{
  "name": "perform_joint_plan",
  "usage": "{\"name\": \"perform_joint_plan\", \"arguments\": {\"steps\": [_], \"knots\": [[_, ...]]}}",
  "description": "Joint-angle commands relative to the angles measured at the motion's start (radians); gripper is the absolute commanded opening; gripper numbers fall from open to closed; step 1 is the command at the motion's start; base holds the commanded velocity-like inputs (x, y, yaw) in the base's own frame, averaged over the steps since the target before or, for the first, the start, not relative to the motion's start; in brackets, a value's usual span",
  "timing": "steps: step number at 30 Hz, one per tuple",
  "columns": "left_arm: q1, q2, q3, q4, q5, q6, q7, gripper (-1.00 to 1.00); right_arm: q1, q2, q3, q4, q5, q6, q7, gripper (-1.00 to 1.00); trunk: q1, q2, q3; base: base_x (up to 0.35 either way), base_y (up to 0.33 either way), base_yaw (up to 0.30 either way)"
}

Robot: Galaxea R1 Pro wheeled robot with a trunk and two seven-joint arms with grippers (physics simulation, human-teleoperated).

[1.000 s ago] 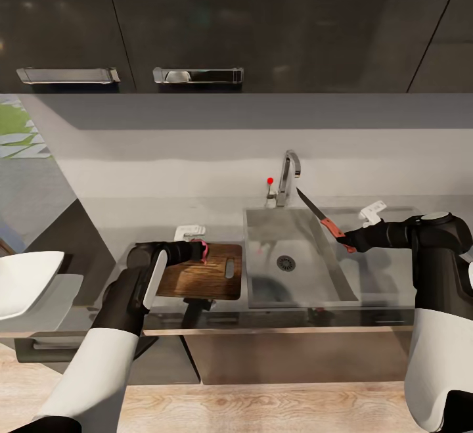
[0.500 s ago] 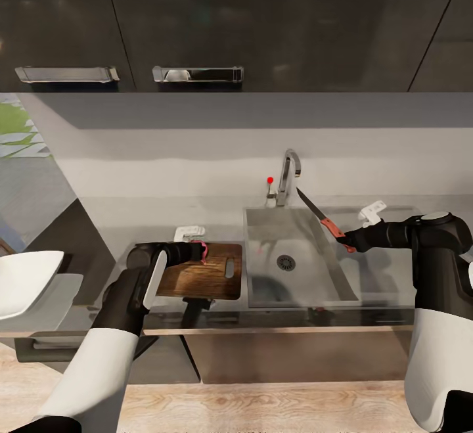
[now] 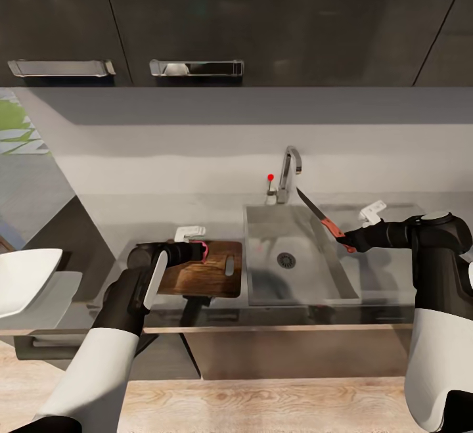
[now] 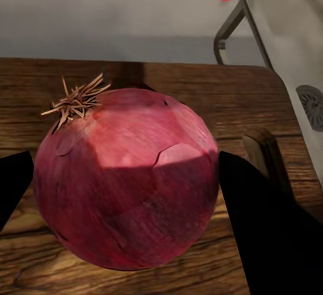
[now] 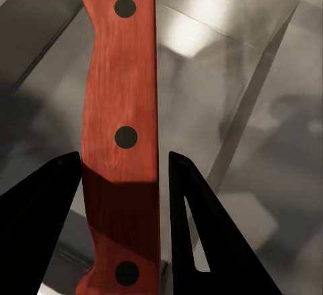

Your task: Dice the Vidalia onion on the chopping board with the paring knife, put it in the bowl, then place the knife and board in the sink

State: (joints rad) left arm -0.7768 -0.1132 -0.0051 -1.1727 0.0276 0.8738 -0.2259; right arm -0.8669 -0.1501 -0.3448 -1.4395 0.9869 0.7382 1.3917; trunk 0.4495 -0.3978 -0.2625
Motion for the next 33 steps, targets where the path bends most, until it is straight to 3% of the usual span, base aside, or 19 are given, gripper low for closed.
{"name": "perform_joint_plan", "arguments": {"steps": [1, 33], "knots": [[-0.001, 0.000, 0.001, -0.001, 0.002, 0.005, -0.001, -1.00, -0.001, 0.000, 0.000, -0.001, 0.007, 0.009, 0.009, -1.00, 0.001, -0.002, -0.004, 0.000, 0.000, 0.000], [-0.001, 0.000, 0.001, -0.001, 0.002, 0.007, -0.001, -1.00, -0.001, 0.000, 0.000, -0.001, 0.007, 0.009, 0.009, -1.00, 0.001, -0.002, -0.027, 0.000, 0.000, 0.000]]}}
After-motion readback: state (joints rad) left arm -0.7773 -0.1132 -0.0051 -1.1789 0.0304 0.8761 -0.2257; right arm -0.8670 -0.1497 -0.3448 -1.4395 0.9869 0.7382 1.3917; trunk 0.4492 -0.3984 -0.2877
